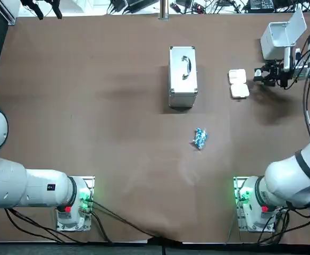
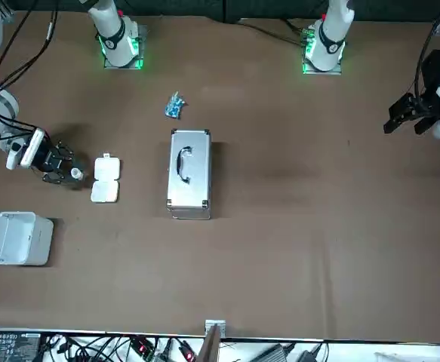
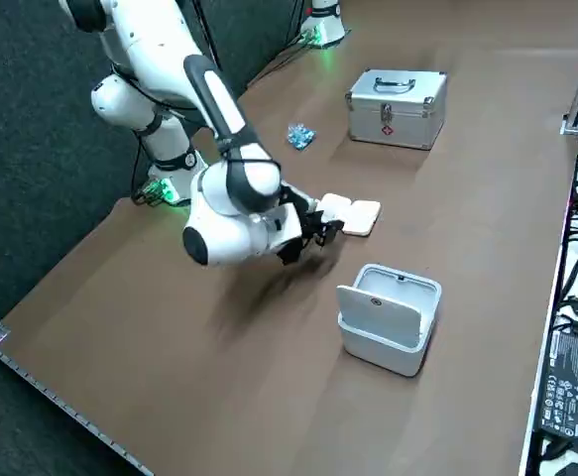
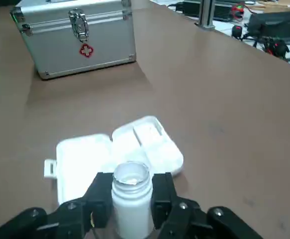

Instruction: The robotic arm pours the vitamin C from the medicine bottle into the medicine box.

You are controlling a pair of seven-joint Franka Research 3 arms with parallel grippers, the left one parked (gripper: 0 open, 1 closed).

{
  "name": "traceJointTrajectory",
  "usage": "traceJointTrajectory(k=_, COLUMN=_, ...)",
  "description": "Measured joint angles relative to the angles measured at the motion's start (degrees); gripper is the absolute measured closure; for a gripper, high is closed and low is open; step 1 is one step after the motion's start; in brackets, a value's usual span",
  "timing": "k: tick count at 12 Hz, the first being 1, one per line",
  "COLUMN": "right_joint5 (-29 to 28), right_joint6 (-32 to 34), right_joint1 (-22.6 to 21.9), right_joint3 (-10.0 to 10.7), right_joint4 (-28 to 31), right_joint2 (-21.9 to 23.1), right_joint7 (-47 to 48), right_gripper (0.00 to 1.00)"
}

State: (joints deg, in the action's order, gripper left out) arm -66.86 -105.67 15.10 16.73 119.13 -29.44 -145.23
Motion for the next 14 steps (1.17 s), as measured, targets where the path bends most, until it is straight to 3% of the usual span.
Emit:
traceJointTrajectory(k=4, right_joint5=-2.8, right_joint6=2.7, right_joint1=2.0, right_joint3=0.0, right_joint4=-0.5, right_joint2=-2.9, right_joint7=-2.4, right_gripper=0.57)
traceJointTrajectory(k=14, right_joint5=-6.0, right_joint6=4.9, right_joint1=2.1, right_joint3=0.0, right_joint4=-2.9, right_joint2=-9.1, right_joint7=-4.1, right_gripper=0.57)
